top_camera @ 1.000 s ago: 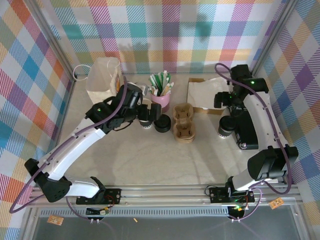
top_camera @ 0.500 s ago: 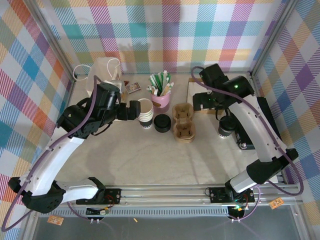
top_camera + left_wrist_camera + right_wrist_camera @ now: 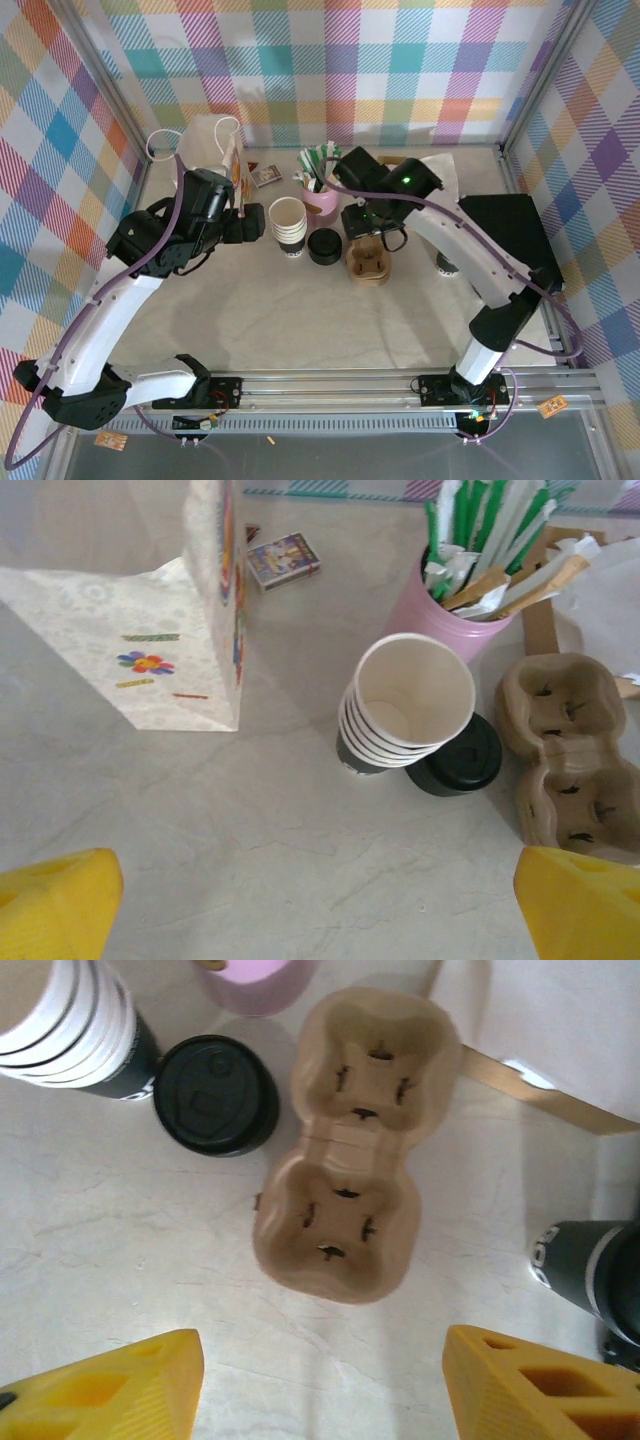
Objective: Pack the takeout coffee
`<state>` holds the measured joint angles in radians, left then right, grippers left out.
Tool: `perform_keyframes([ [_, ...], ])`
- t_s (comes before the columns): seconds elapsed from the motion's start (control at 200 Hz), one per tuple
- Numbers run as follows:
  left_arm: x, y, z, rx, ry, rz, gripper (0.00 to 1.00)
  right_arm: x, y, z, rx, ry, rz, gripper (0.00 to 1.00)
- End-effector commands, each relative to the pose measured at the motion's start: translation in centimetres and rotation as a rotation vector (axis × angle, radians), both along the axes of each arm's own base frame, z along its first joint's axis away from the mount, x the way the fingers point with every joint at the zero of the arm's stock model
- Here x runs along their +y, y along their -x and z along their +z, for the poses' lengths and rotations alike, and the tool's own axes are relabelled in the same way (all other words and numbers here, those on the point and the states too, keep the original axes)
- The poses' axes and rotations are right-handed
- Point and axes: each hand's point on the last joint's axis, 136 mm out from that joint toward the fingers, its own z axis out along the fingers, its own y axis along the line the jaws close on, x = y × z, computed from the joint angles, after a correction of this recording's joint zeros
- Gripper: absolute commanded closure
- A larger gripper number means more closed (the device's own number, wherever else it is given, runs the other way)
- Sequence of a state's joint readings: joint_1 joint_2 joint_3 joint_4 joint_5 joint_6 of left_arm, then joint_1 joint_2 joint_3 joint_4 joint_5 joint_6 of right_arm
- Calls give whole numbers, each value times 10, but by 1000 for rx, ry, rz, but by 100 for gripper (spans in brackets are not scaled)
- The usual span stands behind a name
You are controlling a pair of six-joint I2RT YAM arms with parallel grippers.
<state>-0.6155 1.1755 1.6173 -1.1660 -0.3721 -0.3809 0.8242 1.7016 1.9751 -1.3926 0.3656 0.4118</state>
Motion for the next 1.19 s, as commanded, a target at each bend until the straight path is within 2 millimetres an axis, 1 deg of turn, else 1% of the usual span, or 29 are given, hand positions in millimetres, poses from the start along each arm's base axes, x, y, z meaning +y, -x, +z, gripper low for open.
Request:
perform_keyframes([
  [0.0,23,10,0,6,-19,75,0,25,-2,-6,-11,-33,17,36],
  [0.14,34,15,-3,7,-1,109,0,49,-4,-15,0,-42,28,35],
  [0.22,34,17,-4,3,17,103,0,51,-5,-24,10,-31,16,35],
  [0.325,28,20,-5,6,47,64,0,36,-14,-32,-10,29,-21,38],
  [0.425,24,24,-5,14,56,30,0,20,-25,-40,8,47,-62,38],
  [0.53,28,28,-4,10,43,27,0,7,-37,-54,24,65,-76,38],
  [0.69,34,32,-2,6,28,38,0,-7,-53,-84,96,75,-107,38],
  [0.775,37,35,-1,0,26,42,0,-9,-62,-96,115,84,-111,39],
  [0.915,39,36,-2,-12,25,46,0,-7,-73,-113,129,106,-101,39],
  [1.035,38,35,-5,-15,23,39,0,-6,-79,-129,145,122,-106,40],
  [1.19,36,31,-5,-21,14,33,0,-6,-82,-143,162,138,-118,41],
])
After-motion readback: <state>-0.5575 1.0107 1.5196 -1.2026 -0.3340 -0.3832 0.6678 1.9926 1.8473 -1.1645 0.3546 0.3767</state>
